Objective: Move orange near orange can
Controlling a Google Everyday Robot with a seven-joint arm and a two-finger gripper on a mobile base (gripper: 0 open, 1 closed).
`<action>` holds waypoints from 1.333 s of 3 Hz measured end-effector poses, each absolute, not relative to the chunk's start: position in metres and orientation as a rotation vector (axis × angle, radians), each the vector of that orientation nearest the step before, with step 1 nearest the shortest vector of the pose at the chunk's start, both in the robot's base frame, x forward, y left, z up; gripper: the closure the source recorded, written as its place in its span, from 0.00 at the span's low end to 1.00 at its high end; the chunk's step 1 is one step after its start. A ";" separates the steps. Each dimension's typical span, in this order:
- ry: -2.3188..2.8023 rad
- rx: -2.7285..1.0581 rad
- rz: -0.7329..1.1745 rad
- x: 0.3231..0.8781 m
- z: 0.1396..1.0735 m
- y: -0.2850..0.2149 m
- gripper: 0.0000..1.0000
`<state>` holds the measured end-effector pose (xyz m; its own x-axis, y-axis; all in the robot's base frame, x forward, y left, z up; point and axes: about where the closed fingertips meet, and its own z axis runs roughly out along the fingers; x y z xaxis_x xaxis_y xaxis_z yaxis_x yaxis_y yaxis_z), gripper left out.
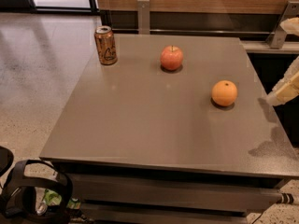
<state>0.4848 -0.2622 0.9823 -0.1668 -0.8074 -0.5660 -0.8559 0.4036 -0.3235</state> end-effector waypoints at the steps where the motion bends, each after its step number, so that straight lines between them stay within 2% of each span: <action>1: 1.989 -1.358 0.200 0.503 0.958 -0.266 0.00; 3: 2.070 -1.298 0.253 0.510 0.939 -0.267 0.00; 4: 2.111 -1.243 0.346 0.523 0.911 -0.266 0.00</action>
Offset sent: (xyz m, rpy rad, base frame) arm 0.0303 -0.0118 -0.0681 0.1298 0.1881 -0.1358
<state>0.5228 -0.2659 0.9107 -0.3347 -0.6788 -0.6536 -0.8519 0.5144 -0.0980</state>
